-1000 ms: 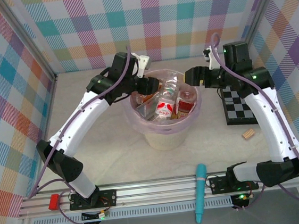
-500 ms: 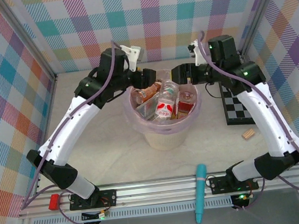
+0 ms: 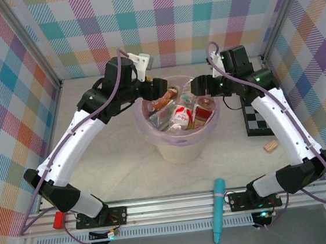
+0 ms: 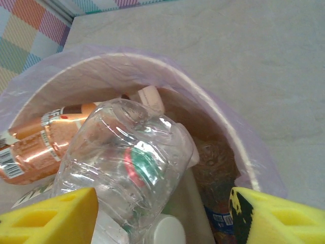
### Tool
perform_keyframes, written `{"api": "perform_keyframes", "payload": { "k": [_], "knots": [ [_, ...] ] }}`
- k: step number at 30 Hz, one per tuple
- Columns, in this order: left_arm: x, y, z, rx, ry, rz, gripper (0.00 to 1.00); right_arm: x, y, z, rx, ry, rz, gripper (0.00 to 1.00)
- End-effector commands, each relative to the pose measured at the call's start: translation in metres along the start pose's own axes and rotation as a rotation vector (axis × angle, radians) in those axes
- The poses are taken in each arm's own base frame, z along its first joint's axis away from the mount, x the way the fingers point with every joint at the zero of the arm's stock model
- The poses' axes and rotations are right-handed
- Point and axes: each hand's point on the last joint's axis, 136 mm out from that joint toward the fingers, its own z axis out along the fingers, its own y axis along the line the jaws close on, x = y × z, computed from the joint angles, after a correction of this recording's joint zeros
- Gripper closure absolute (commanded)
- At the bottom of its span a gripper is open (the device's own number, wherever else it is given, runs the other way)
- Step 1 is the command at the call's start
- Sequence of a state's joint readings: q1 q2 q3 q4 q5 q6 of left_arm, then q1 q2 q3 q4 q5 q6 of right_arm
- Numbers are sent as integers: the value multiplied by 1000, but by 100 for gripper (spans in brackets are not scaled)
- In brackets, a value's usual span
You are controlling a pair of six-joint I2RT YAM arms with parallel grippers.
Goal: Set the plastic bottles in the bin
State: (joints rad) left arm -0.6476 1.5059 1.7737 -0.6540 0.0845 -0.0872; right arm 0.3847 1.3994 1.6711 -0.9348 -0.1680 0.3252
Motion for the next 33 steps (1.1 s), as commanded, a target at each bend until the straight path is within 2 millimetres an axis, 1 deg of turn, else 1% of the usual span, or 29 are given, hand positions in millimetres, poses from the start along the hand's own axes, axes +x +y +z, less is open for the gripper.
{"api": "perform_keyframes", "payload": {
  "k": [1, 4, 6, 8, 10, 11, 13, 18, 20, 22, 24, 27, 29, 31, 33],
  "knots": [
    [-5, -5, -9, 11, -32, -3, 28, 6, -4, -7, 11, 3, 12, 31],
    [-2, -4, -8, 7, -26, -5, 28, -2, 1, -15, 1, -15, -9, 31],
    [-2, -3, -8, 3, -25, -6, 28, -11, 7, -27, -5, -42, -38, 30],
    [-1, -1, -9, -9, -24, -5, 28, -20, 12, -44, 0, -80, -67, 30],
    [0, 2, -10, -23, -25, -4, 27, -23, 16, -58, -4, -106, -85, 30],
    [-1, 3, -10, -27, -28, -3, 27, -22, 17, -61, -2, -114, -91, 30],
    [0, 4, -9, -33, -31, -7, 27, -15, 18, -62, -10, -98, -88, 30],
    [2, 5, 0, -34, -24, -22, 27, 6, 45, -65, -74, -86, -104, 35],
    [1, 4, 3, -26, -23, -29, 27, 12, 49, -62, -78, -77, -110, 38],
    [0, 2, 4, -18, -25, -36, 27, 17, 48, -55, -70, -59, -107, 39],
    [1, 3, 4, -20, -24, -43, 27, 22, 41, -43, -46, -38, -98, 40],
    [4, 4, 4, -26, -19, -49, 27, 28, 25, -26, 17, -21, -88, 41],
    [7, 4, 2, -26, -14, -49, 27, 27, 18, -20, 48, -22, -91, 41],
    [6, 4, 0, -24, -17, -48, 27, 24, 15, -15, 59, -20, -92, 42],
    [7, 4, -2, -23, -16, -50, 27, 21, 17, -13, 50, -24, -96, 42]
  ]
}}
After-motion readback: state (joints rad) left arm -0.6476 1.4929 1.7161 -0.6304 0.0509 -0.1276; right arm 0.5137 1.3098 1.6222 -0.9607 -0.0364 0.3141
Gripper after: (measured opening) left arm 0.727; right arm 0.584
